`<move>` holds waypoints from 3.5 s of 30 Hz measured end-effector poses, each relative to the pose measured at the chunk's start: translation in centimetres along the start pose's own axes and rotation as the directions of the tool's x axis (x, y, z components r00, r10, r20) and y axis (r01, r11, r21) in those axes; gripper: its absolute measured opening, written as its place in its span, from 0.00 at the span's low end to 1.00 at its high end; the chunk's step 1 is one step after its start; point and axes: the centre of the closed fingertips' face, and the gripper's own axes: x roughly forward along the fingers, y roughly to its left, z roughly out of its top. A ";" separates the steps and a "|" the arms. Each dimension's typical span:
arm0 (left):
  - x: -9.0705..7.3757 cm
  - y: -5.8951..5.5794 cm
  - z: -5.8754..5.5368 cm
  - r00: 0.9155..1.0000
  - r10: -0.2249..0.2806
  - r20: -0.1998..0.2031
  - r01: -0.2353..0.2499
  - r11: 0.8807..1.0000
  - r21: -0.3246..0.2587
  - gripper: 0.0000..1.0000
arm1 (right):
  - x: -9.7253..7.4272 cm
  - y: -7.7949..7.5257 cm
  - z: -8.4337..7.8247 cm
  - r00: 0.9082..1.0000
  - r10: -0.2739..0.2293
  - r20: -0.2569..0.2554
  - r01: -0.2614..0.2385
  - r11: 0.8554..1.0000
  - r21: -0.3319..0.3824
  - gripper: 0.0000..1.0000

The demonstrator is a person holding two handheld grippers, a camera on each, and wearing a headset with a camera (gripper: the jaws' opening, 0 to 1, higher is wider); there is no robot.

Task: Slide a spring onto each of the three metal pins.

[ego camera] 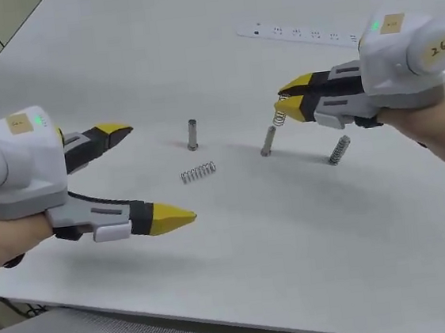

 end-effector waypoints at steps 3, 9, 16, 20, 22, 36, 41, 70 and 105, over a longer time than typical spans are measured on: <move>0.1 0.0 -0.1 1.000 -0.001 -0.004 0.001 1.000 -0.001 0.98 | 0.1 0.0 -0.1 1.000 -0.001 -0.001 0.001 1.000 0.002 0.07; 0.3 -0.1 0.0 1.000 -0.006 -0.003 0.006 1.000 0.002 0.98 | 0.4 0.0 -0.3 1.000 0.002 -0.007 -0.002 1.000 0.007 0.07; 0.3 0.1 0.1 1.000 -0.001 0.001 0.001 1.000 0.002 0.98 | 0.8 0.2 -0.5 1.000 0.011 -0.017 -0.011 1.000 0.006 0.07; 0.3 0.1 0.1 1.000 0.001 0.001 -0.001 1.000 0.001 0.98 | 0.9 0.2 -0.6 1.000 0.012 -0.018 -0.012 1.000 0.011 0.07; 0.3 0.1 0.0 1.000 0.000 0.002 0.000 1.000 -0.001 0.98 | 1.0 0.1 -0.7 1.000 0.012 -0.021 -0.012 1.000 0.011 0.07; 0.1 0.2 0.0 1.000 0.004 0.007 -0.004 1.000 -0.006 0.98 | 1.3 0.0 -1.2 1.000 0.012 -0.024 -0.011 1.000 0.026 0.07; 0.1 0.1 0.0 1.000 0.004 0.009 -0.004 1.000 -0.009 0.98 | 1.2 0.0 -1.2 1.000 0.009 -0.023 -0.009 1.000 0.025 0.07; 0.0 0.1 -0.1 1.000 0.010 0.008 -0.010 1.000 -0.014 0.98 | 2.1 0.6 -2.5 0.998 0.031 -0.057 -0.029 0.999 0.026 0.07; -0.2 0.4 -0.2 1.000 0.017 0.006 -0.017 1.000 -0.011 0.97 | 3.5 1.6 -6.1 0.987 0.049 -0.153 -0.046 0.999 0.021 0.08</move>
